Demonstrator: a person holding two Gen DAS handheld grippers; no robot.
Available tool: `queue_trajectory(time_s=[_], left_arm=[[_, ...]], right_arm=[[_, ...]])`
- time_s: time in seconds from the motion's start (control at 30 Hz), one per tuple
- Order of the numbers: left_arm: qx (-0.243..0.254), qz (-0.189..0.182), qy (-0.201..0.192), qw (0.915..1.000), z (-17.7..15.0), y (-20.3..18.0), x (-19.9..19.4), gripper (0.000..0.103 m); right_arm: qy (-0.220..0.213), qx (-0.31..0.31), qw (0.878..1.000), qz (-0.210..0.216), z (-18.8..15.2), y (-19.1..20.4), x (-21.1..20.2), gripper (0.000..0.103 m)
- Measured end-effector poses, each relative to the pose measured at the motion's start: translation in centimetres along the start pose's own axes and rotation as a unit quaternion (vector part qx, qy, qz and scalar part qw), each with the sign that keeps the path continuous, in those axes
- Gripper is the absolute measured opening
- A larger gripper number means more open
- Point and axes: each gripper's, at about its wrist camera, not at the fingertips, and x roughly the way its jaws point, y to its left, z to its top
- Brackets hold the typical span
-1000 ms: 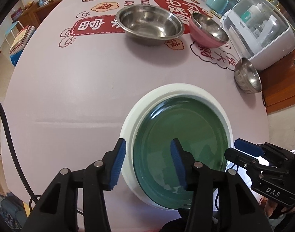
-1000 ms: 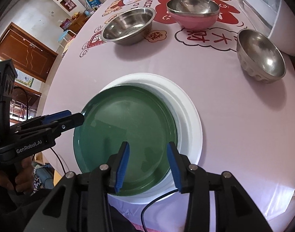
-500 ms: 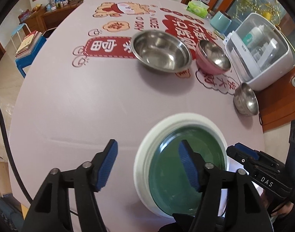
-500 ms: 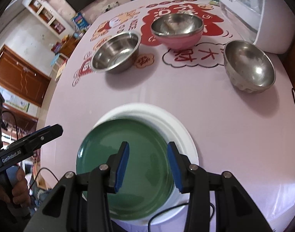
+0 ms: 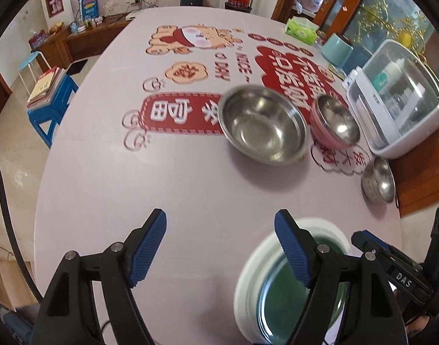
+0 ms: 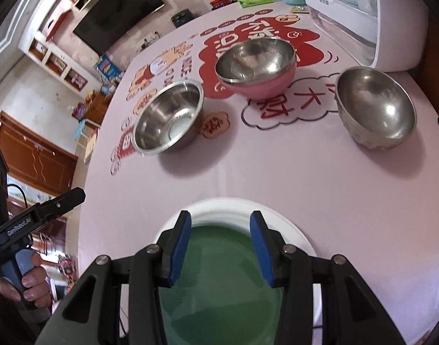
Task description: Organize plates and bowls
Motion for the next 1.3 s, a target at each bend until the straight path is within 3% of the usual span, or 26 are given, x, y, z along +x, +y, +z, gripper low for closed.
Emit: queue_trajectory(time_s=[0.43, 0.67, 1.0, 1.13, 1.3], left_arm=[[0.004, -0.026, -0.012, 0.9996, 6.1, 0.8, 3.8, 0.080], [0.002, -0.022, -0.025, 0.9994, 8.9, 0.9, 6.4, 0.080], [0.001, -0.019, -0.016, 0.9997, 9.7, 0.8, 10.1, 0.079], [-0.001, -0.023, -0.014, 0.9996, 9.8, 0.9, 11.2, 0.073], [-0.005, -0.032, -0.006, 0.9994, 9.9, 0.9, 12.5, 0.059]], right_arm=[[-0.043, 0.061, 0.997, 0.026, 5.7, 0.9, 3.2, 0.049], [-0.063, 0.079, 0.994, 0.046, 7.7, 0.8, 5.2, 0.049], [-0.061, 0.088, 0.993, 0.052, 9.3, 0.9, 7.9, 0.049], [-0.051, 0.092, 0.993, 0.054, 9.6, 0.7, 8.9, 0.047], [-0.034, 0.094, 0.993, 0.058, 9.5, 0.6, 10.3, 0.035]])
